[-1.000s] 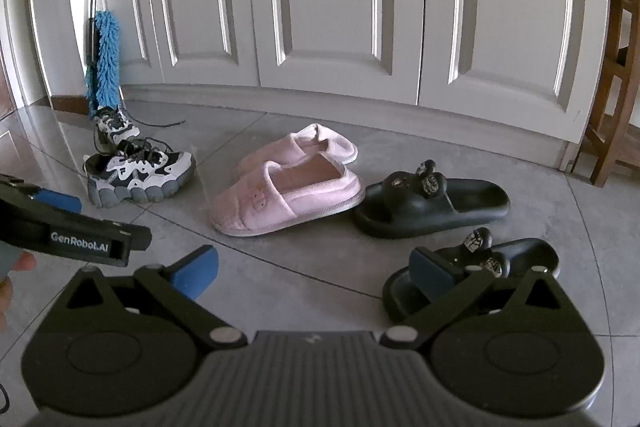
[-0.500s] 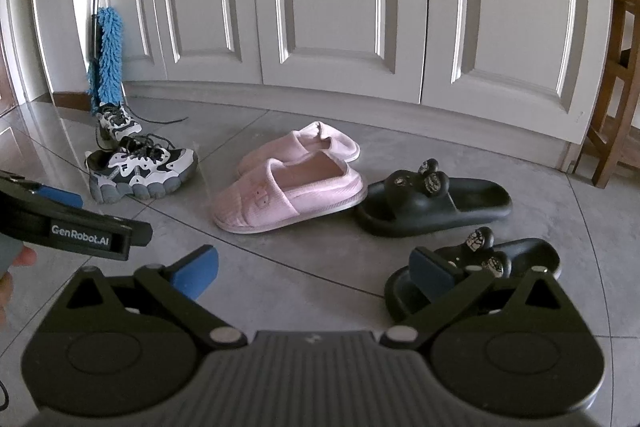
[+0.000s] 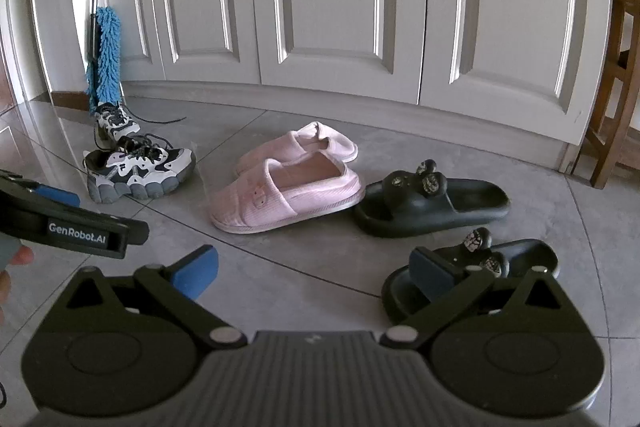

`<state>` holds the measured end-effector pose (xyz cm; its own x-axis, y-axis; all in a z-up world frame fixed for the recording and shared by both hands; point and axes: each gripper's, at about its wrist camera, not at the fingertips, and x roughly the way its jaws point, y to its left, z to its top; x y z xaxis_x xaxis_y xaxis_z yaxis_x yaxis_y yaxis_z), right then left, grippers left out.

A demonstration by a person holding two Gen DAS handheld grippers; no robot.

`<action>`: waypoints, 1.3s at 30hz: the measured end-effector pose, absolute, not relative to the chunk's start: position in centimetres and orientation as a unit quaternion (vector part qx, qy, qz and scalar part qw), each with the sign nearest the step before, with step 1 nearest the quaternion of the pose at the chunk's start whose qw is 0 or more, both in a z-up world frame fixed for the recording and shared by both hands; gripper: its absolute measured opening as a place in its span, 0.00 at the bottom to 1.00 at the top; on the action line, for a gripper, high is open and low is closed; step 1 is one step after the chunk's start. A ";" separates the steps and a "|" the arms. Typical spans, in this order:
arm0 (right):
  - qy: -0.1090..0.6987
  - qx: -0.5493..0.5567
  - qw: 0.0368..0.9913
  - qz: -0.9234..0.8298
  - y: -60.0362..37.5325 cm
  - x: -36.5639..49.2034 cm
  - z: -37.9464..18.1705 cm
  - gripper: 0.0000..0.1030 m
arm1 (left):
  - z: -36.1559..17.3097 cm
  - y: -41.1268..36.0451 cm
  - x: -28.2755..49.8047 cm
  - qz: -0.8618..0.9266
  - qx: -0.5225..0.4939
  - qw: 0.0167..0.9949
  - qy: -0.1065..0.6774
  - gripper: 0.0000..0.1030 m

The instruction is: Organize scattered shoes

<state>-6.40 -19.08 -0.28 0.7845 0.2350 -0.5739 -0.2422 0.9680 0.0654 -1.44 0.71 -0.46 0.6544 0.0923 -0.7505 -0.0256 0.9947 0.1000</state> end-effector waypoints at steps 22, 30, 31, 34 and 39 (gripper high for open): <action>0.295 -0.022 0.944 0.148 -22.9 -4.5 -1.9 1.00 | -0.3 0.7 -1.1 0.020 0.047 0.905 0.423 0.90; 0.321 0.064 0.939 0.109 -28.8 -1.5 -4.0 1.00 | -0.7 -1.9 -0.2 -0.019 0.061 0.900 0.430 0.90; 0.321 0.061 0.939 0.109 -29.1 -1.1 -4.2 1.00 | -0.7 -2.4 -0.1 -0.026 0.064 0.900 0.430 0.90; 0.324 0.051 0.937 0.122 -30.0 0.2 -4.8 1.00 | -0.9 -4.0 0.5 -0.047 0.073 0.898 0.431 0.90; 0.330 0.059 0.932 0.140 -32.9 2.8 -5.6 1.00 | -1.4 -6.6 1.4 -0.077 0.084 0.896 0.430 0.90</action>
<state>2.76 -32.92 -5.64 0.7436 0.2995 -0.5978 -0.2217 0.9539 0.2021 1.42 -6.61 -1.38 0.6182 -0.0655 -0.7833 0.2099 0.9741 0.0842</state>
